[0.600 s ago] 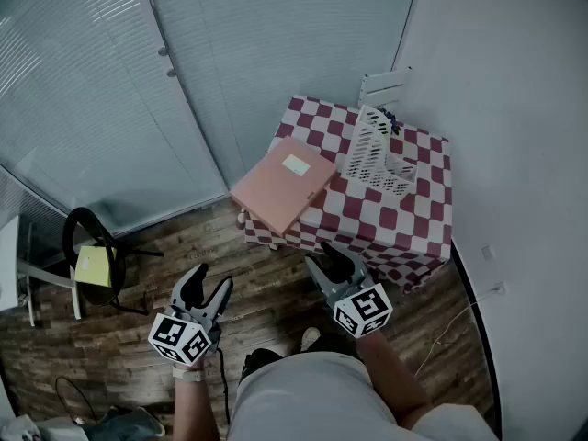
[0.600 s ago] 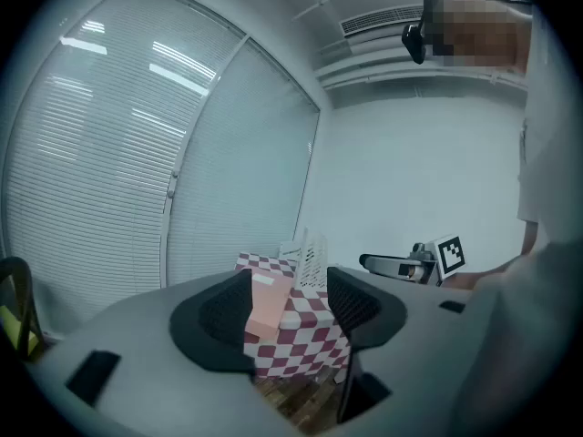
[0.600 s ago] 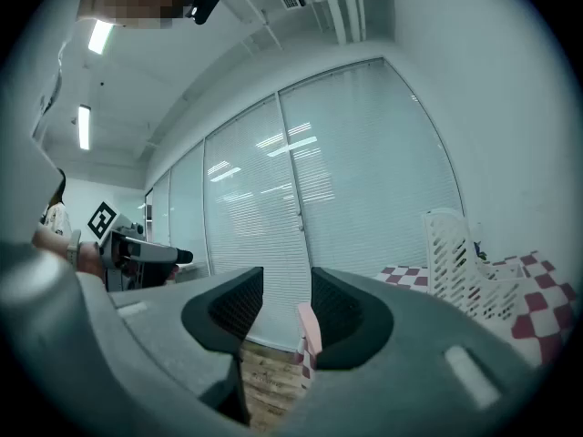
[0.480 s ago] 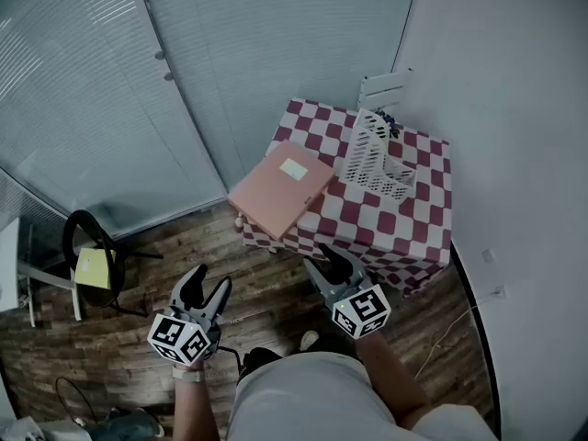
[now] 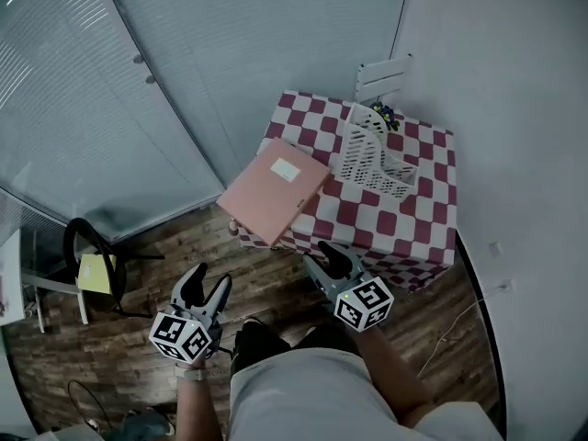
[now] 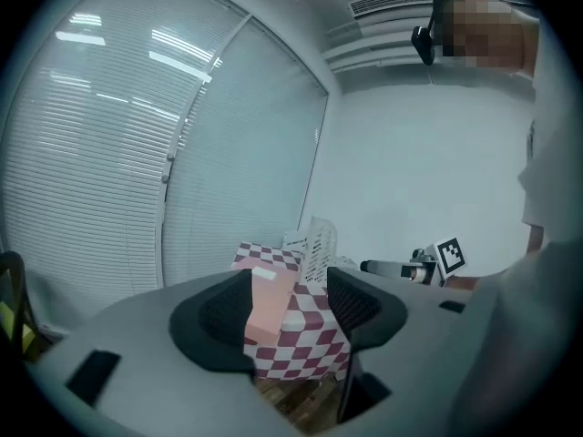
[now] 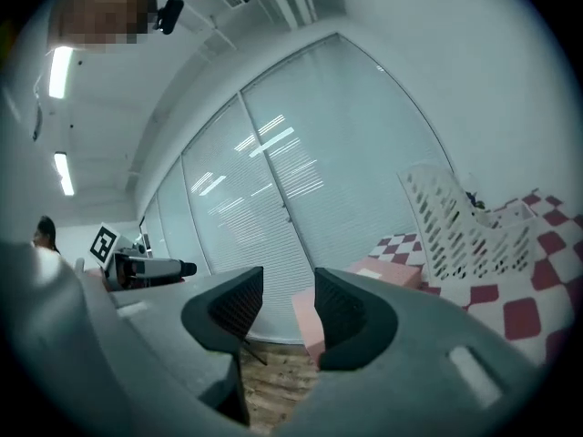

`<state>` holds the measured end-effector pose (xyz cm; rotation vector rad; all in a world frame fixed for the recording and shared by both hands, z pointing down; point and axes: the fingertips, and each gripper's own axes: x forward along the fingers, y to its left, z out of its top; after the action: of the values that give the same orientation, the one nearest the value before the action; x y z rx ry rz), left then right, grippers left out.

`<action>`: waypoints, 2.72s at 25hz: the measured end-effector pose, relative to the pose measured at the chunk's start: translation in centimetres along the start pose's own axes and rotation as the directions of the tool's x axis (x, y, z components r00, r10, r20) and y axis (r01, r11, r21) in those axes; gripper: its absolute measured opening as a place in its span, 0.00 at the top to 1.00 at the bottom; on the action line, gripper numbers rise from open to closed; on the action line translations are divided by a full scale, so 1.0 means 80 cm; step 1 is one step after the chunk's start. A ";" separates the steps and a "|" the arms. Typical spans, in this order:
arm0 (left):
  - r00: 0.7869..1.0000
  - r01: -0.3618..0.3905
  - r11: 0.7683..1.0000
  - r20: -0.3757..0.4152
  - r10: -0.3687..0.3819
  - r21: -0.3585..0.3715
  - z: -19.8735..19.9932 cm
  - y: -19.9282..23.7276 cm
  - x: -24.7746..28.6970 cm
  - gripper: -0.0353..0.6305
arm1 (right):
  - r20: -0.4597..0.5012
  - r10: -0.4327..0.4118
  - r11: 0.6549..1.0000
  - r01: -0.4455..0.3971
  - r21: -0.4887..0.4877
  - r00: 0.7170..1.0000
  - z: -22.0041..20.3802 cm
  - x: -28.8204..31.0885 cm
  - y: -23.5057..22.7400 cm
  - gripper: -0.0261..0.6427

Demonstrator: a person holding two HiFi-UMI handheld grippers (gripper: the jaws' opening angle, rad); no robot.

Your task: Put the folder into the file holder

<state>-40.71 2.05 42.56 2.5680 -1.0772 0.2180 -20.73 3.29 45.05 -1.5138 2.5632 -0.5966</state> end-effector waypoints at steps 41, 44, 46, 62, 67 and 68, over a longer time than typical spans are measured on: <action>0.730 0.502 0.863 -0.505 -0.460 -0.059 -0.044 0.227 0.222 0.59 | -0.061 -0.302 0.450 0.198 0.871 0.951 -0.234 0.207 -0.121 0.53; 0.723 0.496 0.866 -0.520 -0.455 -0.067 -0.053 0.226 0.218 0.59 | 0.002 -0.295 0.428 0.130 0.895 0.956 -0.237 0.216 -0.123 0.53; 0.717 0.496 0.866 -0.531 -0.451 -0.065 -0.059 0.225 0.214 0.59 | 0.038 -0.299 0.416 0.095 0.905 0.953 -0.238 0.217 -0.123 0.53; 0.675 0.521 0.851 -0.579 -0.457 -0.065 -0.098 0.205 0.191 0.59 | 0.046 -0.099 0.471 0.006 0.882 0.994 -0.262 0.228 -0.052 0.53; 0.677 0.510 0.856 -0.573 -0.462 -0.087 -0.101 0.209 0.189 0.59 | 0.092 -0.188 0.456 0.004 0.890 0.978 -0.249 0.219 -0.080 0.51; 0.678 0.506 0.858 -0.573 -0.460 -0.089 -0.101 0.211 0.189 0.59 | 0.095 -0.207 0.451 0.009 0.892 0.974 -0.247 0.218 -0.089 0.50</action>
<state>-42.22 -15.92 58.50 2.4734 -0.1447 0.8473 -29.22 -9.25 67.76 -1.1960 1.4739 -1.4371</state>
